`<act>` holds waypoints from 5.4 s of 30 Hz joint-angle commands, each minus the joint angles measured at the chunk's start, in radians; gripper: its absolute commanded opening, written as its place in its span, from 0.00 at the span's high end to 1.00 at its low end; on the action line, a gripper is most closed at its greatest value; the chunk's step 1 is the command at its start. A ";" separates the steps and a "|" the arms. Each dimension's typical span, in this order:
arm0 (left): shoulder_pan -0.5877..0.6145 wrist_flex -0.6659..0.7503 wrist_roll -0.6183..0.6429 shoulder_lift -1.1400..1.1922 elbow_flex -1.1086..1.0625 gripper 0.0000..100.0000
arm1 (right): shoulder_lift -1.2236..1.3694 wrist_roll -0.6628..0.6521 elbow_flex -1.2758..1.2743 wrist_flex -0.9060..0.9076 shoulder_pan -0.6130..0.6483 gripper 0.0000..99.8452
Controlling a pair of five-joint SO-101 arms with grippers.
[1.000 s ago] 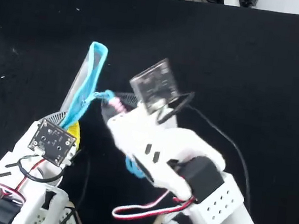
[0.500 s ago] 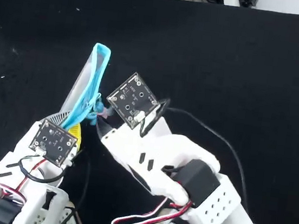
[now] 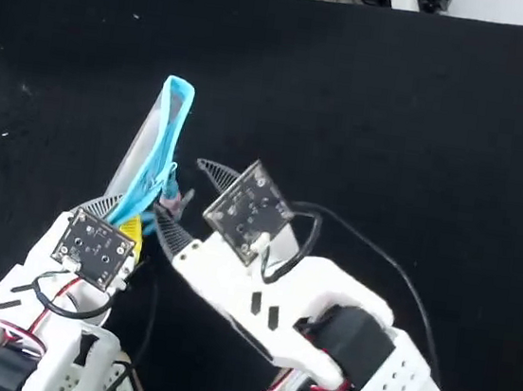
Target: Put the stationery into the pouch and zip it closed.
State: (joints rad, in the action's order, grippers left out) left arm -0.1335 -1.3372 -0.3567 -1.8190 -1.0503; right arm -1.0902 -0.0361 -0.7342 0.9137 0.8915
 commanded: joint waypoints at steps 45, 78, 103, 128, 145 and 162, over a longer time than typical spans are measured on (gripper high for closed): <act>-0.005 -0.015 -0.009 0.003 0.012 0.97 | -0.016 -0.203 -0.102 -0.149 -0.092 0.87; -0.005 -0.012 -0.014 0.003 0.002 0.97 | -0.018 -0.209 -0.102 -0.249 -0.084 0.87; -0.005 -0.015 -0.015 0.003 0.002 0.97 | 0.079 -0.224 0.065 -0.115 -0.184 0.80; -0.005 -0.017 -0.015 0.003 0.002 0.97 | 0.120 -0.215 -0.076 -0.301 -0.071 0.80; -0.005 -0.017 -0.015 0.003 0.002 0.97 | 0.012 -0.216 -0.111 -0.324 -0.071 0.83; -0.005 -0.017 -0.015 0.003 0.002 0.97 | 0.013 -0.342 -0.147 -0.374 -0.072 0.84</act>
State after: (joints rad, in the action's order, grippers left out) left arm -0.1320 -1.3418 -0.3644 -1.8190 -1.0457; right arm -1.0503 -0.3675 -0.8892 0.5715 0.8117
